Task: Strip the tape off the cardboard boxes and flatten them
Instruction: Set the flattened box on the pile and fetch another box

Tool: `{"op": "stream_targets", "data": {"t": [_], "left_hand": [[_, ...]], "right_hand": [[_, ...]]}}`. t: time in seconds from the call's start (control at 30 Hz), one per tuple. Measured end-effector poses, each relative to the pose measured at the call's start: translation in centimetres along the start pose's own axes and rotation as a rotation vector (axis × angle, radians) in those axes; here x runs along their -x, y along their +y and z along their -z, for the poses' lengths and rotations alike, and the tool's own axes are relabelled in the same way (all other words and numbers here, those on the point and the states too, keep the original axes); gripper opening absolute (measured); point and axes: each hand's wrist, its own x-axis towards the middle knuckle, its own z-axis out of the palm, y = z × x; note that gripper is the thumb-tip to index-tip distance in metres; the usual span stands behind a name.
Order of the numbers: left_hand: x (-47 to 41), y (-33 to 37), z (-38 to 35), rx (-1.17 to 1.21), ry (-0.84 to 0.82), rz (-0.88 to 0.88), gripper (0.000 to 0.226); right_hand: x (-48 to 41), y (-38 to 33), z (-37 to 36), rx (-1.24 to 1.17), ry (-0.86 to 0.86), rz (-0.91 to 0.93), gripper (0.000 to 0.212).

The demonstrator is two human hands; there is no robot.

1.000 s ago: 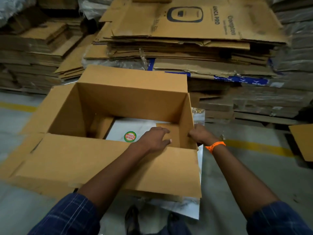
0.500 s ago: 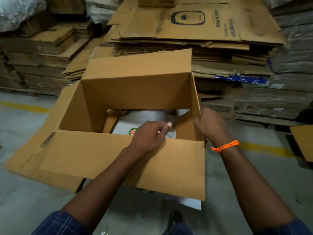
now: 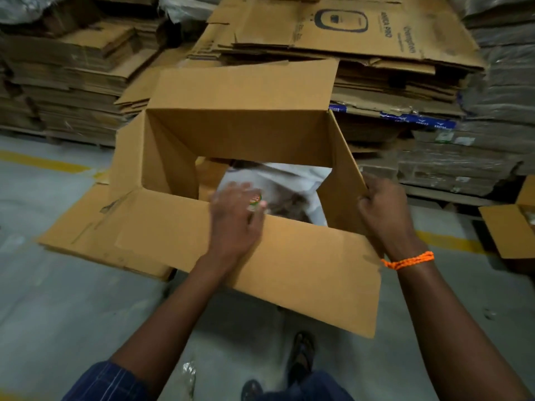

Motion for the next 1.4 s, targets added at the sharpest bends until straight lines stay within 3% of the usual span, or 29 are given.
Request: {"op": "stream_targets", "data": {"t": [0.07,0.1,0.17,0.2,0.27,0.3,0.33,0.47,0.5,0.57,0.63,0.7,0.77,0.87,0.93,1.0,1.1,1.23,1.33,1.4], "left_hand": [[3.4,-3.7,2.2,-0.124,0.149,0.364,0.069],[5.2,-4.9,3.5,-0.062,0.203,0.606,0.088],[7.9,-5.5,5.3,0.337,0.271,1.129,0.113],[8.6,-5.2,5.9,0.666,0.261,1.312,0.106],[8.7,-4.5,6.4,1.31,0.186,1.438,0.048],[8.3,-4.1,6.9,1.445,0.156,1.452,0.023],[7.8,-4.0,7.3,1.499,0.15,1.423,0.012],[4.7,-4.1,9.4,1.539,0.241,1.184,0.007],[3.9,-3.6,10.1,1.57,0.202,1.114,0.011],[2.8,-2.2,11.3,1.72,0.084,0.946,0.04],[2.6,-1.0,11.9,1.865,0.02,0.832,0.069],[3.5,0.0,11.5,1.909,-0.068,0.766,0.083],[4.7,1.0,10.8,1.966,-0.146,0.768,0.084],[5.2,1.6,9.6,1.86,-0.058,0.929,0.062],[4.9,1.6,8.9,1.688,0.032,1.061,0.039],[5.1,1.0,8.3,1.591,0.072,1.164,0.031],[6.0,0.2,7.7,1.565,0.1,1.278,0.033],[6.2,0.0,7.9,1.523,0.113,1.262,0.029],[5.8,0.0,8.6,1.396,0.125,1.236,0.028],[5.5,0.1,9.2,1.344,0.113,1.21,0.029]], "right_hand": [[1.0,-0.8,-0.1,-0.027,0.001,0.041,0.054],[1.5,-1.1,-0.3,-0.03,0.003,0.041,0.058],[2.3,-1.5,-0.4,-0.03,0.001,0.03,0.061],[2.7,-1.8,-0.4,-0.045,-0.001,0.029,0.061],[3.3,-2.7,-0.1,-0.094,0.002,0.043,0.061],[3.6,-3.2,0.2,-0.114,-0.009,0.051,0.06],[3.7,-3.6,0.6,-0.123,-0.037,0.055,0.059],[4.9,-5.5,1.6,-0.137,-0.268,0.123,0.048],[5.6,-6.1,1.3,-0.144,-0.334,0.161,0.046],[7.1,-7.4,0.2,-0.158,-0.433,0.247,0.049],[8.4,-8.2,-1.3,-0.16,-0.46,0.286,0.061],[9.3,-8.1,-3.3,-0.153,-0.45,0.308,0.064],[9.9,-7.1,-5.2,-0.121,-0.466,0.321,0.065],[10.0,-4.5,-6.7,-0.241,-0.636,0.274,0.055],[10.1,-2.6,-6.9,-0.453,-0.909,0.098,0.046],[10.4,-0.6,-7.7,-0.693,-1.034,-0.245,0.058],[11.0,1.7,-9.9,-0.621,-0.882,-0.572,0.098],[11.5,2.6,-11.1,-0.657,-0.702,-0.811,0.074],[9.8,2.1,-8.2,-0.662,-0.557,-0.653,0.065],[8.3,1.7,-5.0,-0.699,-0.594,-0.444,0.058]]}}
